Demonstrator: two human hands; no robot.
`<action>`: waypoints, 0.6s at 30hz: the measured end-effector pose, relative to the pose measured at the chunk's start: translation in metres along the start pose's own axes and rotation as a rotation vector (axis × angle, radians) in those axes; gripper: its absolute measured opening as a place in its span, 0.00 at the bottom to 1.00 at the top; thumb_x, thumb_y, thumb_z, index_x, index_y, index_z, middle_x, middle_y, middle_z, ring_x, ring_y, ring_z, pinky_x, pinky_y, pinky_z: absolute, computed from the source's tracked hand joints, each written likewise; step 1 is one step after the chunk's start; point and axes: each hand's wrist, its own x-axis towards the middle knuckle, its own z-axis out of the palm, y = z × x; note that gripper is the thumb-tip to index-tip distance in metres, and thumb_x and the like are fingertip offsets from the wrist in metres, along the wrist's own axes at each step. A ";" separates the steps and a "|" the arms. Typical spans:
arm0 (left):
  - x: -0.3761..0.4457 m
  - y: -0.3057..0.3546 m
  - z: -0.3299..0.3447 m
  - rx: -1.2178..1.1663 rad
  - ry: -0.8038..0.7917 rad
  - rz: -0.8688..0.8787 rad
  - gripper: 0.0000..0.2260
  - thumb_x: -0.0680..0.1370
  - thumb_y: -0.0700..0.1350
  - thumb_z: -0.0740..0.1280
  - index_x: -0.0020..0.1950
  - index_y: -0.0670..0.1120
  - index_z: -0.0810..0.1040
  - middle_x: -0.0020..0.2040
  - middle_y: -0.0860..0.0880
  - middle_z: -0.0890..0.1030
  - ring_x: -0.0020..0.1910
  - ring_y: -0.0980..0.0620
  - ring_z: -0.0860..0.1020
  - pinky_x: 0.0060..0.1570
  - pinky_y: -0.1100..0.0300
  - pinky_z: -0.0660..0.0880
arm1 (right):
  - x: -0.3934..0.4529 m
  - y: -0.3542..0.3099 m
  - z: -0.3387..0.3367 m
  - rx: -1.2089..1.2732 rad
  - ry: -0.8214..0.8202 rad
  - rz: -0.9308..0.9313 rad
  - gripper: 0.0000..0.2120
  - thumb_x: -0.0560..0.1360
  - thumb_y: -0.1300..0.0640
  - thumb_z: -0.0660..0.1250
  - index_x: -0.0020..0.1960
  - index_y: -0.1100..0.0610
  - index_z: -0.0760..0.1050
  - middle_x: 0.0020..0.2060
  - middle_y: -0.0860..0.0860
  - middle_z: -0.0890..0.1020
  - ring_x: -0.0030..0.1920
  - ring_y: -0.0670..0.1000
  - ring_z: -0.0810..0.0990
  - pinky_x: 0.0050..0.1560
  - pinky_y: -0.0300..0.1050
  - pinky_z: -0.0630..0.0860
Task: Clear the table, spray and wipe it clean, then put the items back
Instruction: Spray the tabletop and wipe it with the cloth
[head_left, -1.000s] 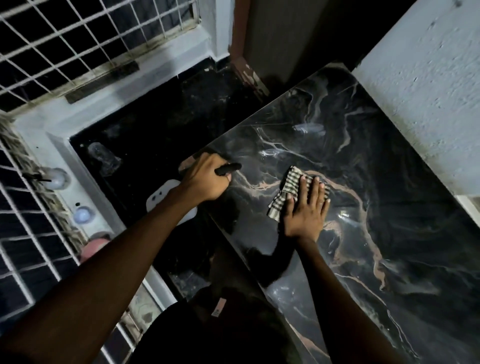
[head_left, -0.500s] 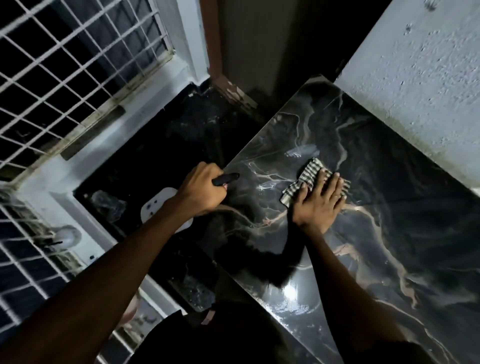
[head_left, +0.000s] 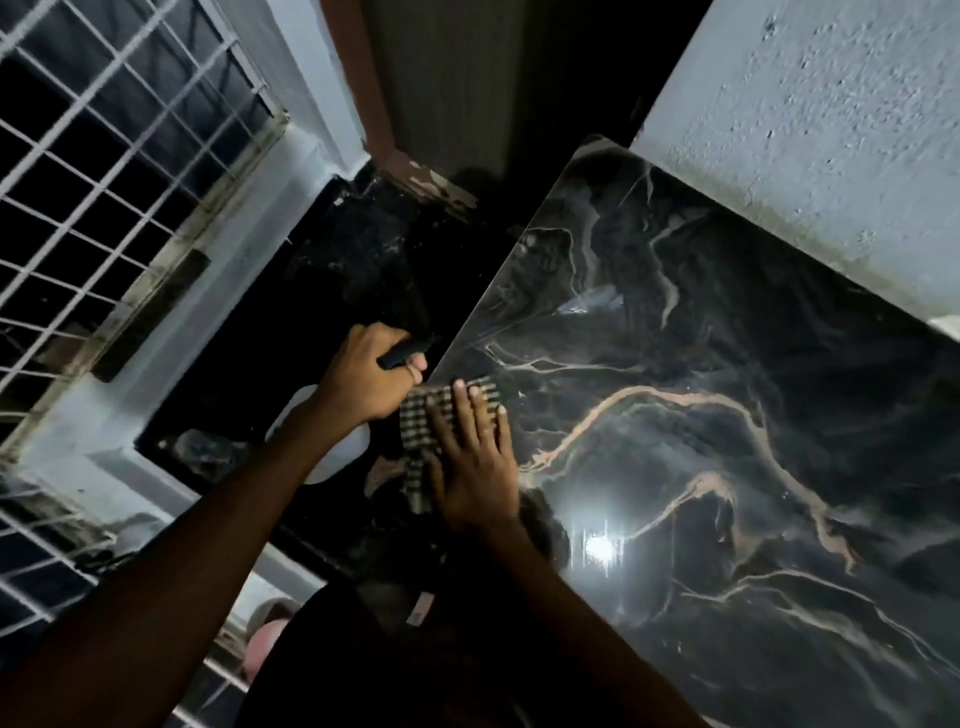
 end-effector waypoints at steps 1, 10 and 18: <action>0.001 -0.002 -0.002 -0.015 0.004 -0.009 0.04 0.72 0.38 0.68 0.39 0.42 0.83 0.38 0.40 0.84 0.38 0.41 0.82 0.36 0.47 0.82 | -0.011 0.014 -0.003 -0.017 -0.007 -0.027 0.32 0.82 0.42 0.56 0.83 0.47 0.54 0.84 0.53 0.50 0.84 0.55 0.47 0.79 0.65 0.53; -0.001 -0.041 -0.012 -0.073 -0.014 -0.004 0.06 0.71 0.35 0.70 0.39 0.44 0.84 0.37 0.45 0.84 0.37 0.46 0.83 0.35 0.48 0.83 | 0.077 0.042 -0.034 -0.045 0.187 0.645 0.33 0.81 0.42 0.53 0.84 0.50 0.52 0.83 0.59 0.51 0.83 0.59 0.48 0.80 0.64 0.50; -0.012 -0.064 -0.023 -0.061 -0.142 0.115 0.06 0.71 0.35 0.68 0.39 0.44 0.83 0.37 0.45 0.84 0.38 0.46 0.83 0.36 0.45 0.82 | -0.052 -0.053 0.026 -0.023 0.061 0.365 0.32 0.82 0.41 0.54 0.84 0.45 0.51 0.84 0.52 0.49 0.84 0.53 0.45 0.81 0.63 0.50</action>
